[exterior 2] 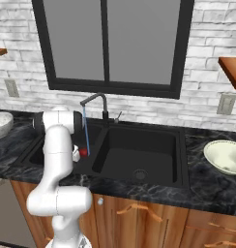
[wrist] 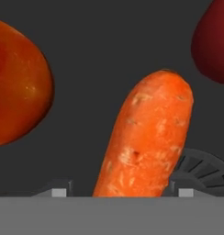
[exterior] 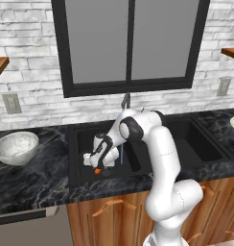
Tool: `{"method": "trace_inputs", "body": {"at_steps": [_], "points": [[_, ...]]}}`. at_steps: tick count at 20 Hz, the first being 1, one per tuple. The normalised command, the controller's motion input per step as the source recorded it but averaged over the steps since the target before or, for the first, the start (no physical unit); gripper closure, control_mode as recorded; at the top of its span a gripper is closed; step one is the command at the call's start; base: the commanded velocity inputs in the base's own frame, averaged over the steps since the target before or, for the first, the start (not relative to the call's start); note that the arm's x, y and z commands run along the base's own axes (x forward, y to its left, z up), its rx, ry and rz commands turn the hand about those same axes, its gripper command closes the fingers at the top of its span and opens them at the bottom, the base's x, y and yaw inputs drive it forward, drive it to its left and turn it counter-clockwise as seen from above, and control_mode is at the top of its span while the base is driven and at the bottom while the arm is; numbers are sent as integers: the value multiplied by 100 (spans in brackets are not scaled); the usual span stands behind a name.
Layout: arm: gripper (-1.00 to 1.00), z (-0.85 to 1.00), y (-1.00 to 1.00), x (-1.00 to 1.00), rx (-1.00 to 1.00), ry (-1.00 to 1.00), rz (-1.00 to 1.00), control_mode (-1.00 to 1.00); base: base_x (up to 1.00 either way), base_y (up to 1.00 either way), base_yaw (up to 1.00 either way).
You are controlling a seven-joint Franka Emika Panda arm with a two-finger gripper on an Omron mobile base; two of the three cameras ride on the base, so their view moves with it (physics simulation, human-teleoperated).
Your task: Pick the tomatos from the sink and place them in one bowl. Place the carrot in the other bowl. Then turn off the sink faucet.
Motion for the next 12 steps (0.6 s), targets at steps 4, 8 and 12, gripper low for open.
{"method": "trace_inputs", "body": {"at_steps": [4, 8, 12], "points": [[100, -22, -2, 0, 0, 0, 0, -100, 0, 0, 0], [100, 8, -1, 0, 1, -4, 0, -100, 0, 0, 0], [100, 65, -9, -16, 0, -7, 0, -100, 0, 0, 0]]}}
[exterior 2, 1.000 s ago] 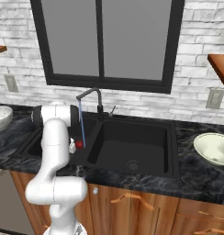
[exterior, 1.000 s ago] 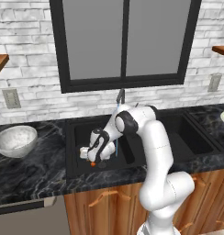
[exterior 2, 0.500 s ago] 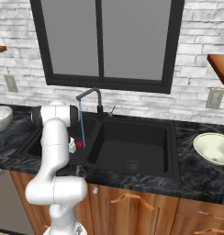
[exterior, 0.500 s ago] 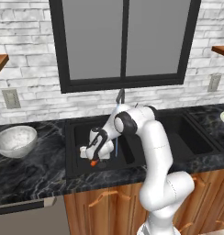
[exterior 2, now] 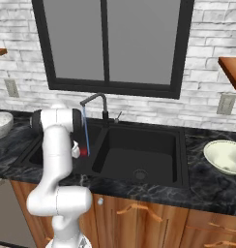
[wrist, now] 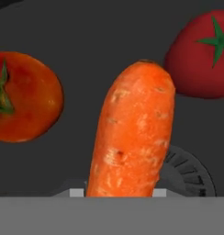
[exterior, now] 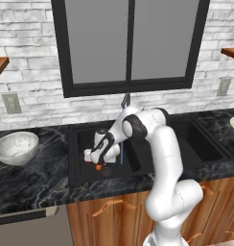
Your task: Pick the tomatos from the sink and place them in one bowl. Place the carrot in the other bowl. Then turn off the sink faucet.
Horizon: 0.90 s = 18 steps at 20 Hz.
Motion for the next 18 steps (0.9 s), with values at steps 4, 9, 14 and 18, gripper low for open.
{"method": "trace_inputs", "body": {"at_steps": [4, 9, 14, 18], "points": [[100, 81, -21, -23, 0, -7, -2, -100, 0, 0, 0], [100, 65, -23, -41, 0, -8, -5, -100, 0, 0, 0], [100, 74, -30, -64, 0, -1, -6, -100, 0, 0, 0], [100, 90, -27, -59, 0, 0, -8, -100, 0, 0, 0]]}}
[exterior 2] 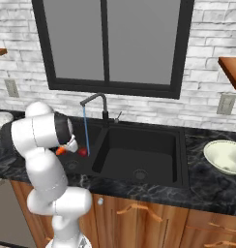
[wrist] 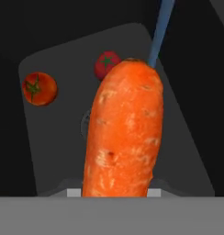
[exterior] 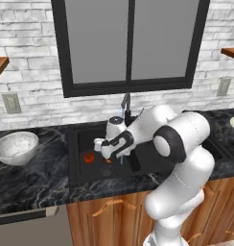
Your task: Pick the tomatos from the sink and place them in one bowl. Place the carrot in the other bowl. Then turn off the sink faucet.
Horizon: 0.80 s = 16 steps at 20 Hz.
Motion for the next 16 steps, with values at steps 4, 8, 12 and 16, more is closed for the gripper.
{"method": "trace_inputs", "body": {"at_steps": [4, 8, 12, 16], "points": [[100, 88, -36, -65, 0, 0, -8, -100, 0, 0, 0], [100, 72, -43, -81, 0, 0, -9, -100, 0, 0, 0], [100, 61, -56, -54, -1, 3, -4, -100, 0, 0, 0], [100, 49, -69, -33, -3, 7, 0, -100, 0, 0, 0]]}}
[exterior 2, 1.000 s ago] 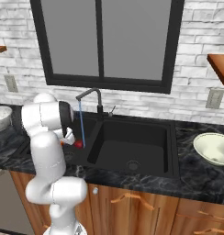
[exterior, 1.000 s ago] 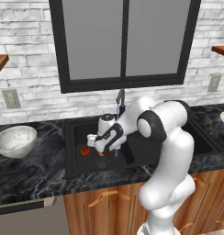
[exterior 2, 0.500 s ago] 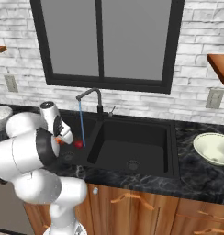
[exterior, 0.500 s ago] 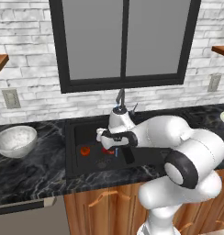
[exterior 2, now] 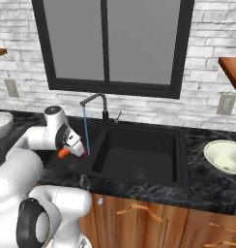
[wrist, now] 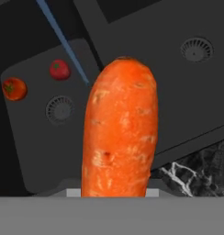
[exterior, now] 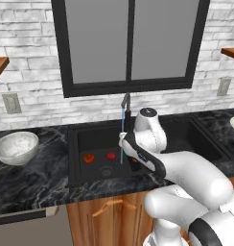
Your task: Pick the tomatos from the sink and place them in one bowl. Place the carrot in the other bowl. Then turn off the sink faucet.
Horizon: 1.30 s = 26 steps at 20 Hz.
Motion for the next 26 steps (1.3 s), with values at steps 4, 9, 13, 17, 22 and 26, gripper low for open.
{"method": "trace_inputs", "body": {"at_steps": [4, 9, 13, 17, 22, 26], "points": [[100, 27, -66, 1, -3, 7, 0, -100, 0, 0, 0], [100, 0, -72, 26, 0, 0, 0, -100, 0, 0, 0], [100, 20, -71, 43, -1, 0, 0, -100, 0, 0, 0], [100, 29, -74, 42, -3, 3, 0, -100, 0, 0, 0], [100, 33, -74, 37, -6, 2, 0, -100, 0, 0, 0], [100, 16, -88, 10, -5, 1, 0, -100, 0, 0, 0]]}}
